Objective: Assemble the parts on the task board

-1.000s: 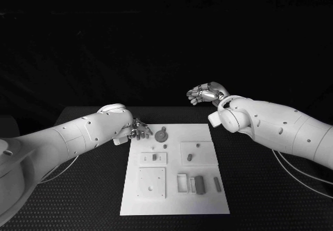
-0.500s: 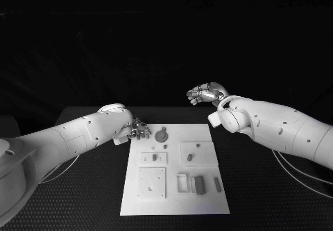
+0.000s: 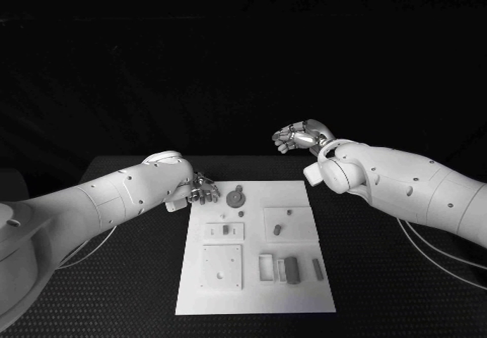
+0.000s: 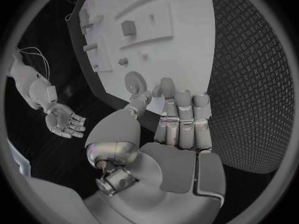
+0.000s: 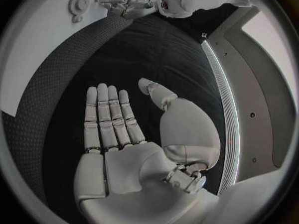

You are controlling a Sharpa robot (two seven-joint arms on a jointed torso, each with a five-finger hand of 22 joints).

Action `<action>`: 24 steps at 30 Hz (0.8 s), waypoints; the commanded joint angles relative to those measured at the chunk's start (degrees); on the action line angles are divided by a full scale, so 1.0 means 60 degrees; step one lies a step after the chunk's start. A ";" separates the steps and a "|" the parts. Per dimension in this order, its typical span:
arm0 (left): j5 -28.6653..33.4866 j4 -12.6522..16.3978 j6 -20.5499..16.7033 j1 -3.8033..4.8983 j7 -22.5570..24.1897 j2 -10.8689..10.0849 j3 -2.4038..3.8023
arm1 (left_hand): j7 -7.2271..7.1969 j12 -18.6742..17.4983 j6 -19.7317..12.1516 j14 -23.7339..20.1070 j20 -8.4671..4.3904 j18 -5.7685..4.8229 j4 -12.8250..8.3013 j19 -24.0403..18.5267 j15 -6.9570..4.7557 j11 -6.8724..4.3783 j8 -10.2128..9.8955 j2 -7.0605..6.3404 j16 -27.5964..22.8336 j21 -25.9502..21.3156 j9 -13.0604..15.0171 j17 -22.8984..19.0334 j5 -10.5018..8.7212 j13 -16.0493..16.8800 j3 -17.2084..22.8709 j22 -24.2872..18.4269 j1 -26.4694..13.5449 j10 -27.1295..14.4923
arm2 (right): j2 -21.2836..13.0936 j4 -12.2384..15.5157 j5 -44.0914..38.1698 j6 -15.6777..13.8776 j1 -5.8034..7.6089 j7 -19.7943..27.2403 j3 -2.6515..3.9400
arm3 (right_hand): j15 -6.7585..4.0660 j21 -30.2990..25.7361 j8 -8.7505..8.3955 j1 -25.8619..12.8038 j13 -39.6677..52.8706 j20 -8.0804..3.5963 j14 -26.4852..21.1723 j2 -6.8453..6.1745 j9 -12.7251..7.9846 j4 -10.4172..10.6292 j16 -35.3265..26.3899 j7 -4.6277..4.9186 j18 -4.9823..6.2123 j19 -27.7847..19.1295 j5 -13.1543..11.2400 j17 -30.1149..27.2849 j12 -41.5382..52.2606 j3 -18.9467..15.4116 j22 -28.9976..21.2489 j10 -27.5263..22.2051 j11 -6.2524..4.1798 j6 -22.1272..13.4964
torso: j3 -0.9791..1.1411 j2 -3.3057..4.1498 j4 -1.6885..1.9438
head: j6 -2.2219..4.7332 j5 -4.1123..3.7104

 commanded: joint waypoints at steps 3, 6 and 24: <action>0.0138 -0.0001 0.0234 -0.0002 0.0143 0.0021 -0.0002 | -0.0001 -0.0059 0.0066 -0.0007 -0.0858 -0.0056 -0.0113 0.0045 -0.0057 0.0023 -0.0002 0.0040 0.0048 0.0034 -0.0008 0.0022 0.0062 0.0014 0.0001 0.0021 0.0111 0.0028 | 0.0016 0.0002 -0.0027 0.0117 -0.0001 0.0052 0.0006 | 0.0015 -0.0036 -0.0049 -0.0046 -0.0012 0.0014 -0.0079 0.0036 -0.0015 -0.0004 -0.0066 0.0059 0.0124 -0.0067 0.0060 0.0010 -0.0056 -0.0037 0.0016 0.0021 0.0052 0.0001 | -0.0005 -0.0004 0.0005 | -0.0024 0.0005; 0.0138 -0.0031 0.0217 -0.0002 0.0139 0.0029 -0.0002 | -0.0001 -0.0067 0.0070 -0.0001 -0.0858 -0.0060 -0.0171 0.0051 -0.0057 0.0023 0.0000 0.0050 0.0055 0.0039 -0.0009 0.0035 0.0062 0.0019 0.0014 0.0034 0.0168 0.0033 | 0.0016 0.0002 -0.0027 0.0117 -0.0001 0.0054 0.0006 | 0.0015 -0.0037 -0.0049 -0.0049 -0.0012 0.0015 -0.0080 0.0037 -0.0015 -0.0001 -0.0067 0.0059 0.0124 -0.0067 0.0063 0.0011 -0.0056 -0.0038 0.0017 0.0021 0.0052 0.0001 | -0.0004 0.0001 0.0004 | -0.0024 0.0008; 0.0268 -0.0065 0.0282 -0.0025 0.0148 0.0035 -0.0003 | -0.0001 -0.0112 0.0113 0.0025 -0.0858 -0.0087 -0.0546 0.0088 -0.0057 0.0024 0.0023 0.0454 0.0092 0.0063 -0.0003 0.0108 0.0247 0.0049 0.0179 0.0112 0.0603 0.0085 | 0.0011 -0.0005 -0.0027 0.0126 -0.0001 0.0054 0.0006 | 0.0017 -0.0046 -0.0049 -0.0061 -0.0012 0.0019 -0.0082 0.0039 -0.0018 0.0010 -0.0070 0.0060 0.0125 -0.0067 0.0076 0.0014 -0.0058 -0.0044 0.0022 0.0022 0.0052 0.0000 | -0.0003 -0.0005 0.0004 | -0.0047 0.0011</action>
